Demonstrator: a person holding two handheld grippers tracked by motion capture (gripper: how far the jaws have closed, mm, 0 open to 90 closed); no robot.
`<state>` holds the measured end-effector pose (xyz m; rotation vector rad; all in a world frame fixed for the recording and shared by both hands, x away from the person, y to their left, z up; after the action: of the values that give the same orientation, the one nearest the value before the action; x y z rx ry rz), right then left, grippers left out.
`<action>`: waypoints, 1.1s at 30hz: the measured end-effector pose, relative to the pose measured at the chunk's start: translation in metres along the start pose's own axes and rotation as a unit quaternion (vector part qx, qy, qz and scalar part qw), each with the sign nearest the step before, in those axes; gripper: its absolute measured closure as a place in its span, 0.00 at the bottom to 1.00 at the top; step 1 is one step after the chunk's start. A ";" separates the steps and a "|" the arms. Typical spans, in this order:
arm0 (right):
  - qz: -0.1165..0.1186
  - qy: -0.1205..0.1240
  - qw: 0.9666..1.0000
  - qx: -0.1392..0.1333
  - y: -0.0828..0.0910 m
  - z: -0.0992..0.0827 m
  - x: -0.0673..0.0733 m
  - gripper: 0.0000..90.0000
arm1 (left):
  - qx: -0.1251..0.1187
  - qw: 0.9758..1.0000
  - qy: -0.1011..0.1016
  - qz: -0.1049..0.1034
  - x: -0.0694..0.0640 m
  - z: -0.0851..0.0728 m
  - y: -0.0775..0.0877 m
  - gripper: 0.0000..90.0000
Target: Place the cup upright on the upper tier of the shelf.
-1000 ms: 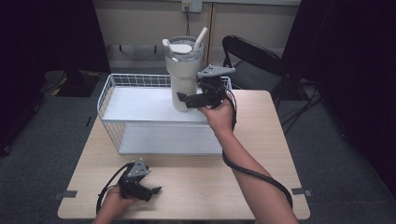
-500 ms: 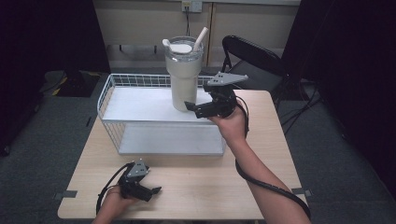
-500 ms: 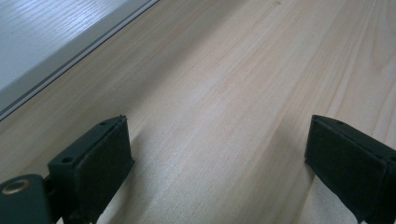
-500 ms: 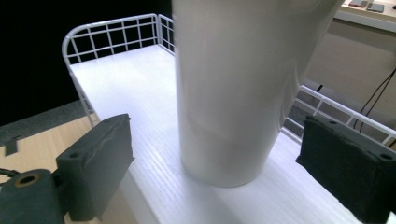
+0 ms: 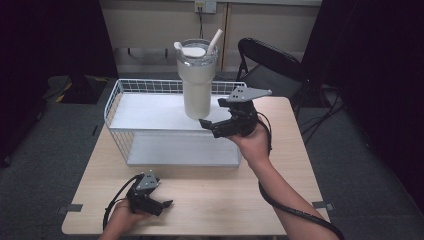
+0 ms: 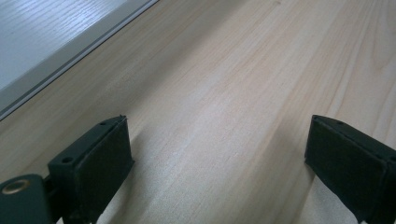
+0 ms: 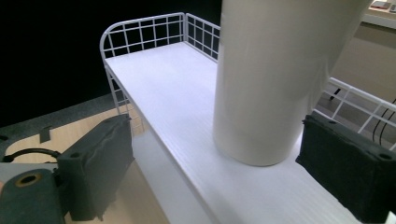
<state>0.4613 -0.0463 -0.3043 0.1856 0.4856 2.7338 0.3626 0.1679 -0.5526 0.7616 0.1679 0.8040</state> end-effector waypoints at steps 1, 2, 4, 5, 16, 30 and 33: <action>0.002 0.000 1.000 0.001 0.000 -0.001 0.002 0.10 | 0.000 1.000 0.000 0.000 0.000 0.000 0.000 0.07; 0.003 0.002 1.000 0.001 0.001 -0.001 0.003 0.10 | 0.000 1.000 0.000 0.000 0.000 0.000 0.000 0.07; 0.006 0.005 1.000 0.000 0.002 -0.002 0.006 0.10 | -0.001 1.000 0.000 0.001 0.000 0.000 0.000 0.07; 0.008 0.006 1.000 0.002 0.002 -0.003 0.008 0.10 | -0.001 1.000 0.000 0.001 0.000 0.000 0.000 0.07; 0.027 0.001 1.000 0.000 0.009 -0.015 0.018 0.10 | -0.001 1.000 0.000 0.002 0.000 0.000 0.000 0.07; 0.047 0.001 0.999 0.015 0.020 -0.045 0.029 0.10 | -0.002 1.000 -0.001 0.003 0.000 0.000 0.000 0.07; 0.048 0.002 0.999 0.025 0.022 -0.053 0.031 0.10 | -0.001 1.000 0.000 0.003 0.000 0.000 0.000 0.07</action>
<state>0.4152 -0.0706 -0.3435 0.2213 0.5606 2.8185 0.3628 0.1680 -0.5527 0.7606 0.1648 0.8089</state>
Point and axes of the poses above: each handheld gripper's, and its own axes: y roughly backward along the jaws, z roughly out of its top, x roughly to its left, the point moved 7 cm from there along -y, roughly forward along the jaws, and after that the axes turned 13 degrees about z, right-handed, at the moved point
